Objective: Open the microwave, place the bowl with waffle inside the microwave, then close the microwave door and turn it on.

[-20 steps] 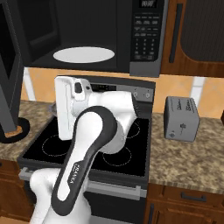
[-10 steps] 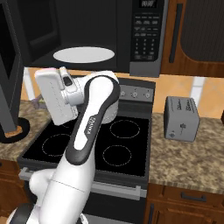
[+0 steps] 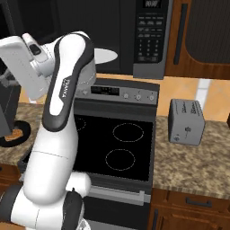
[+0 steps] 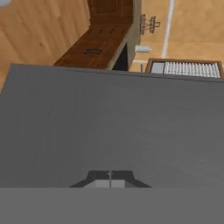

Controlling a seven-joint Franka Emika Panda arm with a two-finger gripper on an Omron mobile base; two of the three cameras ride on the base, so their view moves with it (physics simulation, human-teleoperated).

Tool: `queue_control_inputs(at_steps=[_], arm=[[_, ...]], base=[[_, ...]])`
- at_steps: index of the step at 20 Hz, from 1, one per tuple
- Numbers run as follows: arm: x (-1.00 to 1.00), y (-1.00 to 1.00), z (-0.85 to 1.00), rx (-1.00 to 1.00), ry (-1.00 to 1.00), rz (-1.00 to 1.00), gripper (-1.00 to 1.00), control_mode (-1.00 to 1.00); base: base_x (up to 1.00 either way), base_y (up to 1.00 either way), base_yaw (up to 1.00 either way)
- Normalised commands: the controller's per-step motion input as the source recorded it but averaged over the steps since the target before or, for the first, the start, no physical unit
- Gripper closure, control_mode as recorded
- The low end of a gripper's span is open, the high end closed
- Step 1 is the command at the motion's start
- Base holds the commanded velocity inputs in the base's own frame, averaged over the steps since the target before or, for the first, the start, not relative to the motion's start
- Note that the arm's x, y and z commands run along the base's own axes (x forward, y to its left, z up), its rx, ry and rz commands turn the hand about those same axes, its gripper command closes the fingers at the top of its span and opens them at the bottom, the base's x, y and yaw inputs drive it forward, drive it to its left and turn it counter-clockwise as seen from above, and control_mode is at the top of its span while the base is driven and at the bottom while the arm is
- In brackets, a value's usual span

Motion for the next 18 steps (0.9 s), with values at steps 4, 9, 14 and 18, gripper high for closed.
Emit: queue_control_inputs(at_steps=[4,9,14,18], arm=[[-0.97,0.81,-0.02,0.01,-0.03,-0.06,1.0,-1.0],[-0.47,1.0,-0.12,0.0,-0.09,-0.14,1.0,-1.0],[0.02,1.0,-0.06,0.0,-0.18,-0.22,1.0,-1.0],[0.03,0.9,0.03,0.0,-0.26,-0.21,1.0,-1.0]], base=[[0.0,0.0,0.0],[0.0,0.0,0.0],[0.0,0.0,0.0],[0.0,0.0,0.0]])
